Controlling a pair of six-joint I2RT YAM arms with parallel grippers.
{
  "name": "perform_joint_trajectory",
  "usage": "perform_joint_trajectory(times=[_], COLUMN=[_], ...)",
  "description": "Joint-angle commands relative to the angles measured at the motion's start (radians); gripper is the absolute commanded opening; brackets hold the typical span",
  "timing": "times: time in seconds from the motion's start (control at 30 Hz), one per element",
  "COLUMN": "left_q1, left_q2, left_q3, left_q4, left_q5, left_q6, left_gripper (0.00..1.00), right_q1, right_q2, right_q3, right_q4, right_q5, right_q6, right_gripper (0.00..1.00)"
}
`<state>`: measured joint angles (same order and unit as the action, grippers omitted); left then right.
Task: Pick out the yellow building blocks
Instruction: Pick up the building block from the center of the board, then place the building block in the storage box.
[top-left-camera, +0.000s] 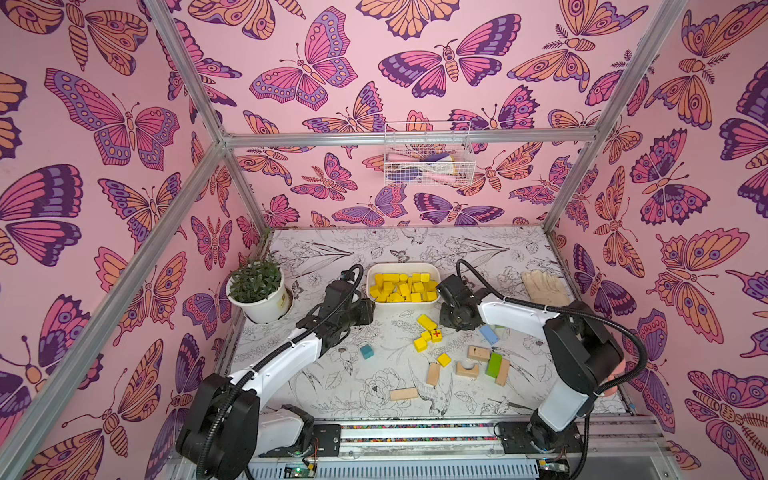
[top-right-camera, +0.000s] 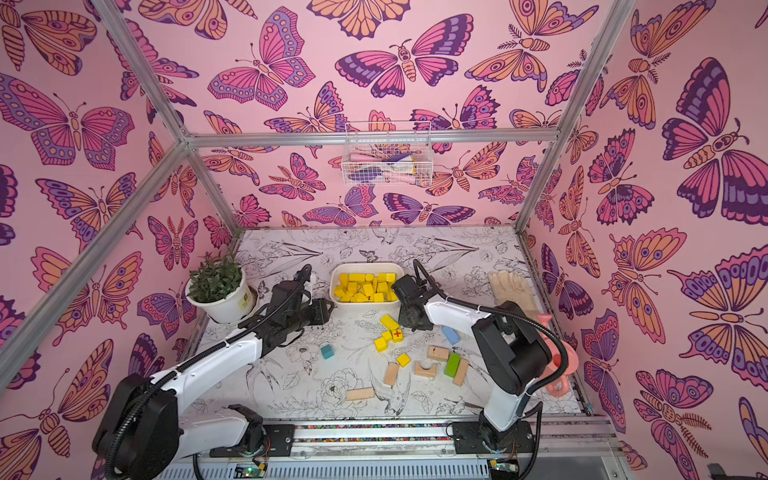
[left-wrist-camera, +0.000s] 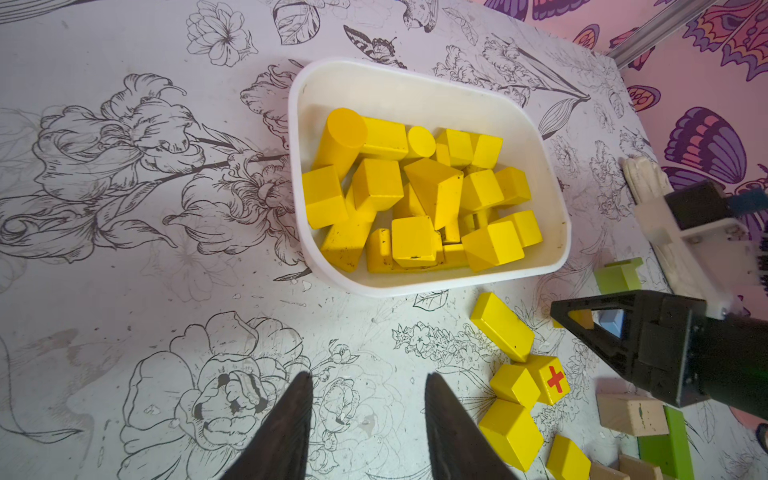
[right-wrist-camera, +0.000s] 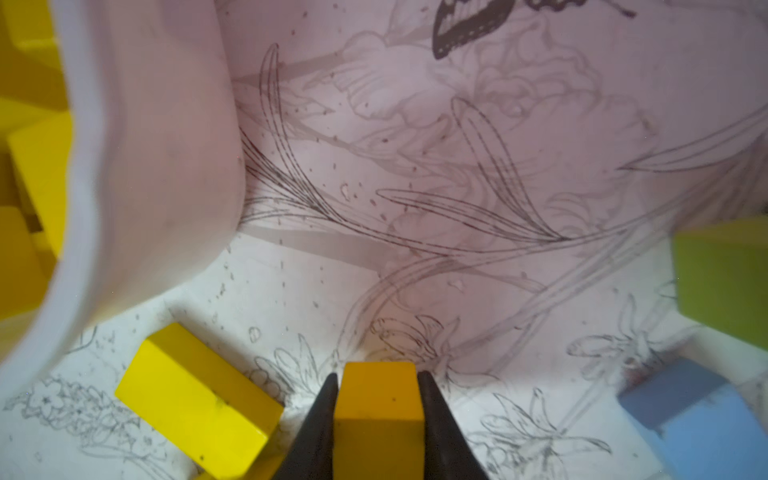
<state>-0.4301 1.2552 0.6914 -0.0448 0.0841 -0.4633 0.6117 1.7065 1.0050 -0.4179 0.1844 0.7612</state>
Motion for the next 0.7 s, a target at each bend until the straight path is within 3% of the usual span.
perform_joint_trajectory(times=[0.0, 0.33, 0.67], left_q1=[0.012, 0.058, 0.080], left_q2=[0.007, 0.001, 0.006], left_q3=[-0.005, -0.030, -0.054], left_q4=[0.013, 0.033, 0.063], left_q5=[0.013, 0.046, 0.073], left_q6=[-0.005, -0.020, -0.030], left_gripper=[0.45, 0.45, 0.45], right_q1=[-0.012, -0.011, -0.012], right_q2=[-0.061, -0.096, 0.028], right_q3=[-0.038, 0.053, 0.336], right_q4=[0.046, -0.006, -0.087], right_q5=[0.003, -0.024, -0.104], right_q6=[-0.031, -0.072, -0.126], right_gripper=[0.24, 0.23, 0.24])
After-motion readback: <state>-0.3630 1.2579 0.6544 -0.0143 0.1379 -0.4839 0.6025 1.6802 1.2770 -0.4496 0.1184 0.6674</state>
